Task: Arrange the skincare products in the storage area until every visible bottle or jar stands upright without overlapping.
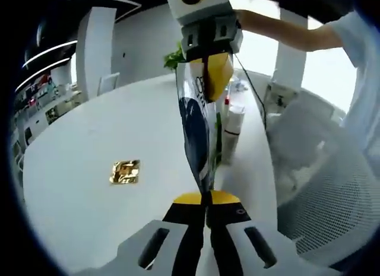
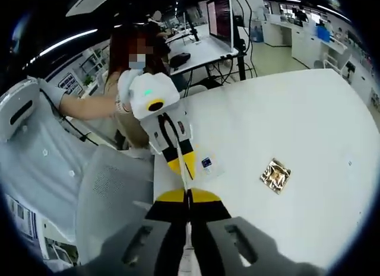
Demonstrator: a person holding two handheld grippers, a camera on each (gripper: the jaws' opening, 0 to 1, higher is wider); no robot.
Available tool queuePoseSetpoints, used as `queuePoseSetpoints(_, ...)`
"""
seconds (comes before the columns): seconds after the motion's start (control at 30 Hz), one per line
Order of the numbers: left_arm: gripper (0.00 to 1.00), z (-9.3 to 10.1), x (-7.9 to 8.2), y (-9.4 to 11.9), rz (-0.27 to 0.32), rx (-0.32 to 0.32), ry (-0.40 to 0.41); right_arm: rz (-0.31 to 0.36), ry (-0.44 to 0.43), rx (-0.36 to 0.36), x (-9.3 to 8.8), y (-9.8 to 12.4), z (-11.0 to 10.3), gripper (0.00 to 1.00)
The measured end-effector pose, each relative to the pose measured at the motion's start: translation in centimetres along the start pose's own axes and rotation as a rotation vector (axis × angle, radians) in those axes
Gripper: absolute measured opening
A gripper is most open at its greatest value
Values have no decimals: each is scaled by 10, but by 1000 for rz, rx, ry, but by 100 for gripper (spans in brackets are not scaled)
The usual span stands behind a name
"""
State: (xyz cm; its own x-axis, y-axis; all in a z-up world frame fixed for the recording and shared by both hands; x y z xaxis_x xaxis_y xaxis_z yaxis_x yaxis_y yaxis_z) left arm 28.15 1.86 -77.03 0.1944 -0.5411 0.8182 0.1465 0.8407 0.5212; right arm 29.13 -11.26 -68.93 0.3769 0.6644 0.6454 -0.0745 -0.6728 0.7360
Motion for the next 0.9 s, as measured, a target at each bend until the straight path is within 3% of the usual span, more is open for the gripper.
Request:
queuePoseSetpoints(0.1,0,2,-2,2,2,-20,80,-2,7,-9,0,-2,-2,2)
queuePoseSetpoints(0.27,0,5,-6,3,-3,-43,138,-95,28,-57,-9,-4,-3,11)
queuePoseSetpoints(0.37,0,6,-10,1,-17,-52,184,-82,27,-110,-8,3,-1,15)
queuePoseSetpoints(0.43,0,6,-14,0,-29,-52,243,-94,49,-185,-7,10,7,18)
queuePoseSetpoints(0.5,0,3,-18,-3,-46,-35,276,-90,46,-203,-5,16,6,20)
queuePoseSetpoints(0.63,0,0,-22,-9,-10,-54,423,-83,53,-276,-3,24,9,21)
queuePoseSetpoints(0.73,0,-1,-25,-12,-17,-66,473,-148,119,-357,-6,28,9,25)
queuePoseSetpoints(0.9,0,-3,-29,-18,-31,-76,611,-177,162,-427,-4,29,-1,26)
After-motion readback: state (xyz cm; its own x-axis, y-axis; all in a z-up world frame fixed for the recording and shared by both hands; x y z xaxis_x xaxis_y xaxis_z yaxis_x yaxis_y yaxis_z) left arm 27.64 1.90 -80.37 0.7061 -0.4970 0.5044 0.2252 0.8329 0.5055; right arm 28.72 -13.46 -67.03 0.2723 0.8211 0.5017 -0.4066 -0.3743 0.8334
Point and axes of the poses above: the point that each gripper's makers call its tool centre point, and the gripper's own axes: y roughly backward along the fingers, z roughly to its right, x roughly out of its top, the point moved 6 cm from there along y, roughly backward along the fingers, and after that the axes turned 8 degrees about y, right-handed, at the moved point
